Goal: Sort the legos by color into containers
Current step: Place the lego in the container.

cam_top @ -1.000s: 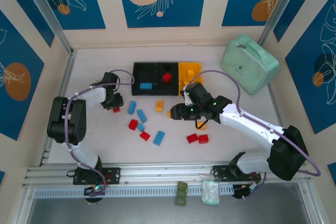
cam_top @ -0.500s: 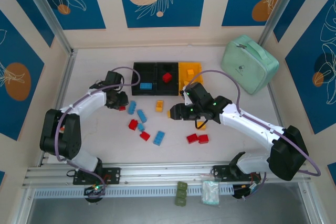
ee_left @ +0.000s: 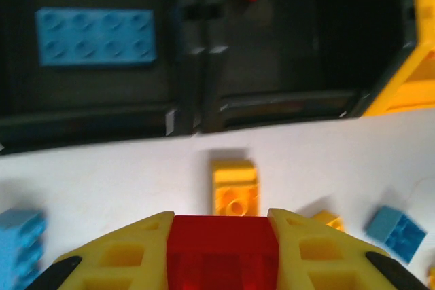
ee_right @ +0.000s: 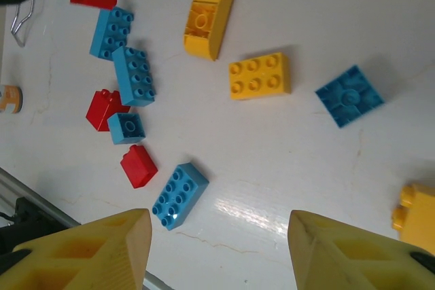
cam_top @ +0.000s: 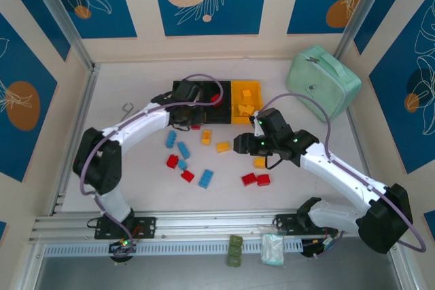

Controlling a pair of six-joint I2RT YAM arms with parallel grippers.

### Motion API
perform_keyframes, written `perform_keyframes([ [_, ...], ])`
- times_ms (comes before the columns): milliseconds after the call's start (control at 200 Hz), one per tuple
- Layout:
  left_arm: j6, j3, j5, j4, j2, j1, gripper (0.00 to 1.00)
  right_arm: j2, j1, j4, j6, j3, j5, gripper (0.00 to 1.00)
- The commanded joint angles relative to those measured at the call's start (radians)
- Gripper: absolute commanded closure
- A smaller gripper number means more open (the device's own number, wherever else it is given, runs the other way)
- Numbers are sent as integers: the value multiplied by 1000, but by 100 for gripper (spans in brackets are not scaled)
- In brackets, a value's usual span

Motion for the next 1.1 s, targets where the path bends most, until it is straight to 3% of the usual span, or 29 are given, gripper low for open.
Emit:
perform_keyframes([
  [0,-6,124,-16,-60,93,-29,76,-60,-26,-41,22,-37,-1,44],
  [350,5,449,-81,-155,359,-47,75,-149,-100,-71,28,-93,-26,44],
  [655,26,613,-118,-206,488,-49,72,-158,-126,-77,22,-102,-40,44],
  [745,30,633,-125,-213,502,-50,67,-158,-128,-77,23,-104,-42,43],
  [935,34,647,-121,-219,497,-51,47,-168,-129,-78,30,-113,-39,43],
  [1095,41,644,-120,-226,462,-59,45,-166,-129,-78,32,-110,-38,43],
])
